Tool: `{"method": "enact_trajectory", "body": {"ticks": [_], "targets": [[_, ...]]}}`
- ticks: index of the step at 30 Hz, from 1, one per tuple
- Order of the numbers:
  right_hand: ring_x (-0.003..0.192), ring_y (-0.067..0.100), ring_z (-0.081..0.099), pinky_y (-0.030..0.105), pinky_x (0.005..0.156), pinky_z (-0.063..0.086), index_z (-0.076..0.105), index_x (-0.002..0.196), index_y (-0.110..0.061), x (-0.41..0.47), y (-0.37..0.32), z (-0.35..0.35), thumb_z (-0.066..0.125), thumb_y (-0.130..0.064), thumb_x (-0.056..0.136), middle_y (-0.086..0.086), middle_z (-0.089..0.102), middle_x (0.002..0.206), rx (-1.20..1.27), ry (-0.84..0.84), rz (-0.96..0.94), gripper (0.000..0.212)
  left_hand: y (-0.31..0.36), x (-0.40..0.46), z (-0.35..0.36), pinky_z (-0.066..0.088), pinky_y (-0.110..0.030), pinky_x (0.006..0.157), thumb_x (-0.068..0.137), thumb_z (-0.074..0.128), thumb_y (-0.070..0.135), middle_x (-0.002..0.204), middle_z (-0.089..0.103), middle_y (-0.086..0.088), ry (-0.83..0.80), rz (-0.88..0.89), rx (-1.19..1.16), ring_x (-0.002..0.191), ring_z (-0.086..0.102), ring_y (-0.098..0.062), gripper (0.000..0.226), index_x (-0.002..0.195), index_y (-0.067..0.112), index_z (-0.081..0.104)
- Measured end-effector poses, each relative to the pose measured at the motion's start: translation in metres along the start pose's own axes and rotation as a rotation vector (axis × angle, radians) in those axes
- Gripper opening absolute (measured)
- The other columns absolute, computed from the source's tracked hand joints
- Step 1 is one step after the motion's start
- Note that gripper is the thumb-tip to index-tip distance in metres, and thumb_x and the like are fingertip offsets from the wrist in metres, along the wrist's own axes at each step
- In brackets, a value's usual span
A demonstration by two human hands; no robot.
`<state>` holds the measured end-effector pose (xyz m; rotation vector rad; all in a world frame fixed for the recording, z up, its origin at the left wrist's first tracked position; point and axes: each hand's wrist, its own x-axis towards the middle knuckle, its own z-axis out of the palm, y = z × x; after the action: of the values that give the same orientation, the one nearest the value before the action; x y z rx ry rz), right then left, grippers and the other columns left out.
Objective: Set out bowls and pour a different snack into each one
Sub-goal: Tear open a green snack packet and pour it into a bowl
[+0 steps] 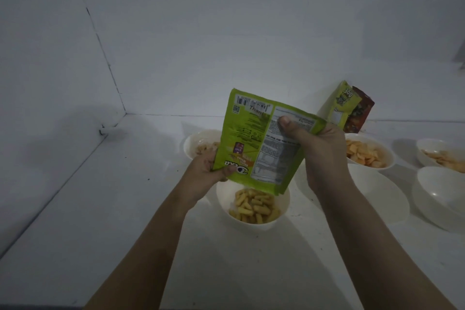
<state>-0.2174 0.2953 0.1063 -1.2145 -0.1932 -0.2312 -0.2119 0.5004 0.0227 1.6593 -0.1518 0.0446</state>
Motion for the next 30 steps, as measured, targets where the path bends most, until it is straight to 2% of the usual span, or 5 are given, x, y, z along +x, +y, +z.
{"method": "enact_trajectory", "body": {"ticks": [6,13,18,22,30], "targets": [[0.075,0.013,0.075,0.022,0.062,0.056,0.075,0.086,-0.007,0.002,0.001,-0.002,0.073,-0.002,0.082,-0.001,0.078,0.079,-0.092,-0.034,-0.001,0.007,0.022,0.006,0.002,0.057,-0.03,0.082,0.08,0.07,0.019,0.106,0.075,0.002,-0.035,0.061,-0.049,0.098,0.071,-0.015,0.035,0.114,0.015,0.064],[0.073,0.017,0.075,0.026,0.06,0.057,0.077,0.086,-0.011,0.0,0.014,0.006,0.077,-0.004,0.08,0.003,0.078,0.081,-0.172,-0.078,0.073,0.008,0.058,0.02,0.009,0.058,-0.036,0.07,0.087,0.065,0.018,0.096,0.075,-0.01,0.1,0.153,-0.264,0.088,0.072,-0.027,0.017,0.099,0.007,0.068],[0.072,0.016,0.075,0.027,0.058,0.058,0.076,0.091,-0.017,0.003,0.03,0.005,0.083,-0.014,0.076,0.0,0.078,0.08,-0.399,-0.198,0.32,0.016,0.052,0.02,0.005,0.057,-0.038,0.066,0.083,0.065,0.024,0.094,0.074,-0.009,0.224,0.142,-0.457,0.086,0.071,-0.026,0.012,0.09,0.015,0.07],[0.081,0.02,0.075,0.044,0.08,0.061,0.078,0.09,-0.018,0.009,0.045,0.01,0.084,-0.018,0.073,0.0,0.078,0.086,-0.639,-0.218,0.272,0.019,0.043,0.018,-0.006,0.057,-0.04,0.07,0.084,0.065,0.02,0.094,0.074,-0.011,0.251,0.127,-0.485,0.089,0.07,-0.029,0.011,0.089,0.012,0.07],[0.068,0.011,0.073,0.041,0.073,0.062,0.076,0.076,-0.03,0.007,0.063,0.023,0.083,-0.028,0.074,-0.008,0.076,0.071,-0.931,-0.308,0.188,0.008,0.024,0.01,-0.046,0.056,-0.05,0.086,0.087,0.062,0.02,0.105,0.07,-0.016,0.411,0.063,-0.675,0.097,0.068,-0.033,0.018,0.099,0.009,0.069]]}}
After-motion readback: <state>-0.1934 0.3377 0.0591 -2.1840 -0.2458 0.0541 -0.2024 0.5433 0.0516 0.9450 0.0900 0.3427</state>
